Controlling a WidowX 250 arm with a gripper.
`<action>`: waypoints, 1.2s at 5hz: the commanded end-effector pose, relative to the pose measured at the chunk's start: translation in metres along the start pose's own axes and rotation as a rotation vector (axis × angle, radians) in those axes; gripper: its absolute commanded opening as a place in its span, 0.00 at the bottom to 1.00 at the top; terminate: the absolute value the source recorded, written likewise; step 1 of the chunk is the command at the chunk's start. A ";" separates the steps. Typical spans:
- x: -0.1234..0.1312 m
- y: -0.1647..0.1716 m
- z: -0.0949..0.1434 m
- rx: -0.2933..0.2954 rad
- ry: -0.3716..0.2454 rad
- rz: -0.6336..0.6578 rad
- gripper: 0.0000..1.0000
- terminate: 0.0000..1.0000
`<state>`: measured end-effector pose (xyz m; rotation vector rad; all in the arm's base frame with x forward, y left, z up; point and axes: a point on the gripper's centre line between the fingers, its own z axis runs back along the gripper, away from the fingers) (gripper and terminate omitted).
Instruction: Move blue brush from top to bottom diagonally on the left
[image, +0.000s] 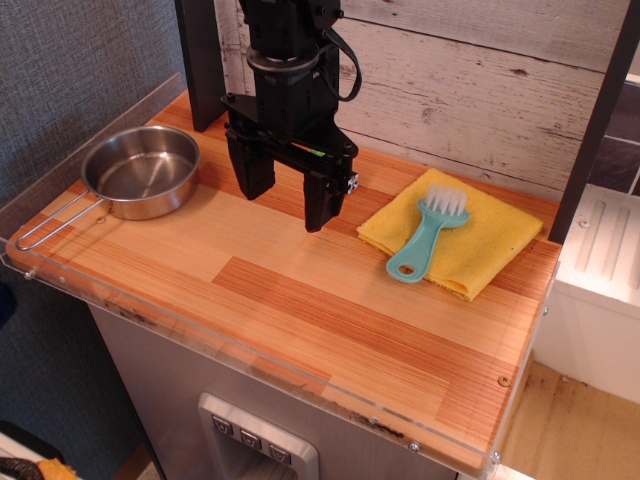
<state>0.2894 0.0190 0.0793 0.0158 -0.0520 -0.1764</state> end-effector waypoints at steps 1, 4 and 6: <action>0.000 0.000 0.000 0.000 0.000 0.000 1.00 0.00; 0.059 -0.063 -0.011 0.018 -0.126 -0.166 1.00 0.00; 0.087 -0.061 -0.023 0.023 -0.124 0.013 1.00 0.00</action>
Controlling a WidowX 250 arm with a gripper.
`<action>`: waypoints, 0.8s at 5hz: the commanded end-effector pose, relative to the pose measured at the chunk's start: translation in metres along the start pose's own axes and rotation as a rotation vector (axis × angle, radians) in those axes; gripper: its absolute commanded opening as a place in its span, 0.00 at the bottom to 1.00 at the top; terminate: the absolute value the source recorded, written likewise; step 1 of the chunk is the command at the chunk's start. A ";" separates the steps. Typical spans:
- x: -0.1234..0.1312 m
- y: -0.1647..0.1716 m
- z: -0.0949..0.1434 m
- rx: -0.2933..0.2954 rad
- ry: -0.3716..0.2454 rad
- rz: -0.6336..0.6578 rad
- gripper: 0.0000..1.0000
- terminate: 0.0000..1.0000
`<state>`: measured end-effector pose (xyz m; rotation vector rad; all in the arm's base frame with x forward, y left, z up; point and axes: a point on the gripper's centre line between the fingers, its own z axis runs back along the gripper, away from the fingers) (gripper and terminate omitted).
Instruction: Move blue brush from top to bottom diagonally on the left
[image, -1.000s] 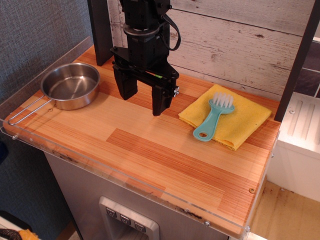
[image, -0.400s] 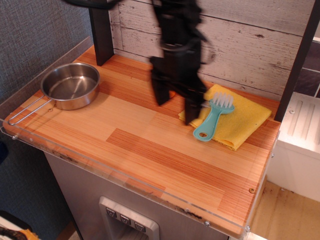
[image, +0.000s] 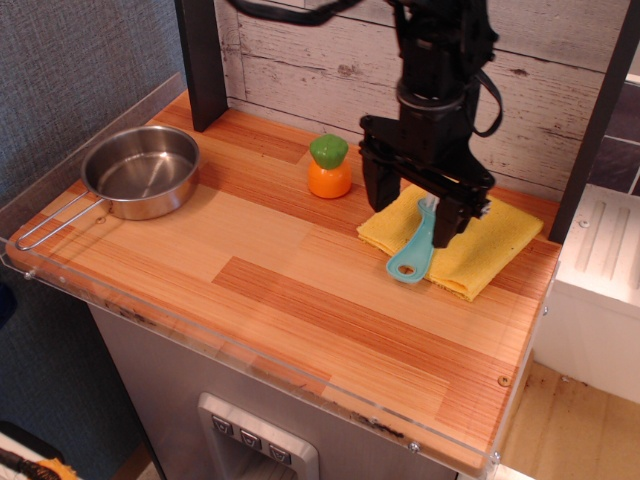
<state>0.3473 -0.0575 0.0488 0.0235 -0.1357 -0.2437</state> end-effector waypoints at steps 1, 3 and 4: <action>0.019 0.007 -0.002 -0.004 -0.015 0.121 1.00 0.00; 0.014 0.001 -0.016 -0.019 0.046 0.162 1.00 0.00; 0.011 0.004 -0.021 -0.022 0.063 0.171 1.00 0.00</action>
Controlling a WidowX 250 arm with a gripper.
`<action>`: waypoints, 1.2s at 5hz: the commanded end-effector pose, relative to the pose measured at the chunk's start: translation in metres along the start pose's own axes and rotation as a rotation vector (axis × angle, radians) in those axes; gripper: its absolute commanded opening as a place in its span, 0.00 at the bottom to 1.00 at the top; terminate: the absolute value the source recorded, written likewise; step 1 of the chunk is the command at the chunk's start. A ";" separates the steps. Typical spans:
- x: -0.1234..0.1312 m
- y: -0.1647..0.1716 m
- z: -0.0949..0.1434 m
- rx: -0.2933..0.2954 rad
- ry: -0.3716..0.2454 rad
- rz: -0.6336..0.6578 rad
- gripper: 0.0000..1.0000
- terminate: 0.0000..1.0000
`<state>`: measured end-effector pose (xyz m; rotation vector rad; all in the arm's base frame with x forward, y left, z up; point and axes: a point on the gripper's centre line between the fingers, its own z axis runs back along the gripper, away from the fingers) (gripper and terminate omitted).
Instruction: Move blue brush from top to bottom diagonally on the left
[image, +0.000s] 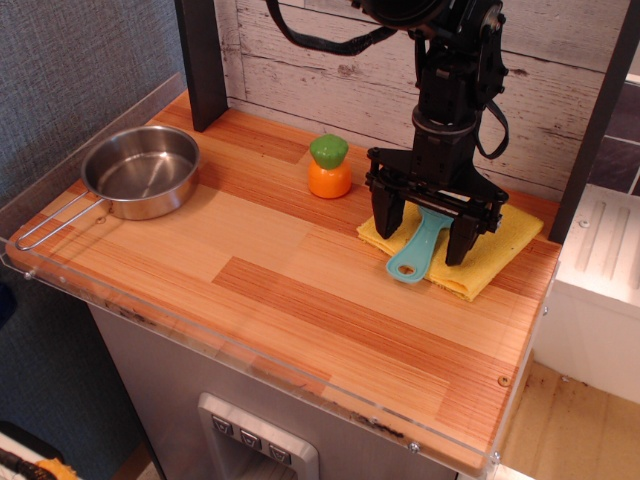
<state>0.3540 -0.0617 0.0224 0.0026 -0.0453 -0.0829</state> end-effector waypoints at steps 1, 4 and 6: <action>0.007 0.008 0.004 -0.002 -0.018 0.005 1.00 0.00; 0.013 -0.002 0.017 -0.006 -0.051 -0.042 0.00 0.00; 0.003 0.013 0.064 0.002 -0.174 -0.002 0.00 0.00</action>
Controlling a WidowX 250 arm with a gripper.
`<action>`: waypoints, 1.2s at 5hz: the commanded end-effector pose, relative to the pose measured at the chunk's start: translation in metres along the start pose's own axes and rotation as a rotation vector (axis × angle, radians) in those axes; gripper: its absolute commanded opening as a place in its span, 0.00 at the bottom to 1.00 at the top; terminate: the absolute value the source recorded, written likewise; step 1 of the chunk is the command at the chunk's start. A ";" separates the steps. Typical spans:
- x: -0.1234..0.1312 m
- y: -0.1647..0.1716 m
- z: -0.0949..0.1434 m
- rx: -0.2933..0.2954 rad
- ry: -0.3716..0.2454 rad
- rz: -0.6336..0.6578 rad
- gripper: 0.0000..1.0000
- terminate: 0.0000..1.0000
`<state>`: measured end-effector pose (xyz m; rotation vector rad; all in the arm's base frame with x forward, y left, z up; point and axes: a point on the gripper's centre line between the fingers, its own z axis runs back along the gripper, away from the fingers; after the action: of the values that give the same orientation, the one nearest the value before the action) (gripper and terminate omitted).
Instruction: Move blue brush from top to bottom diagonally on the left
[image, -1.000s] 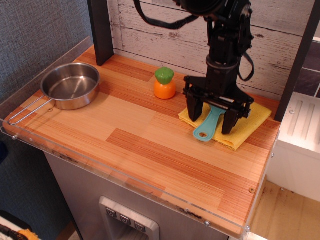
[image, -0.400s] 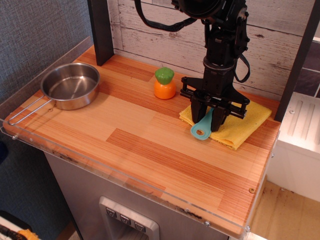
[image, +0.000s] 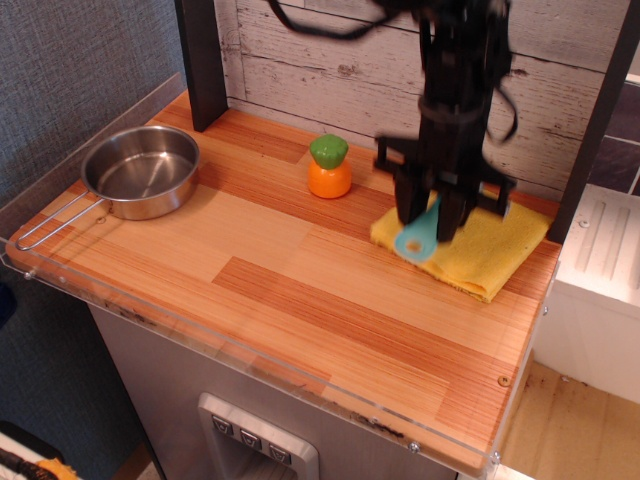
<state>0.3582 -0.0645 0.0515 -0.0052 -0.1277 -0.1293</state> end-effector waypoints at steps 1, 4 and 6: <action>-0.012 0.035 0.040 0.018 -0.076 0.093 0.00 0.00; -0.075 0.113 0.048 0.115 0.042 0.083 0.00 0.00; -0.099 0.129 0.024 0.119 0.101 0.117 0.00 0.00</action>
<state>0.2719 0.0723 0.0520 0.1054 -0.0071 -0.0047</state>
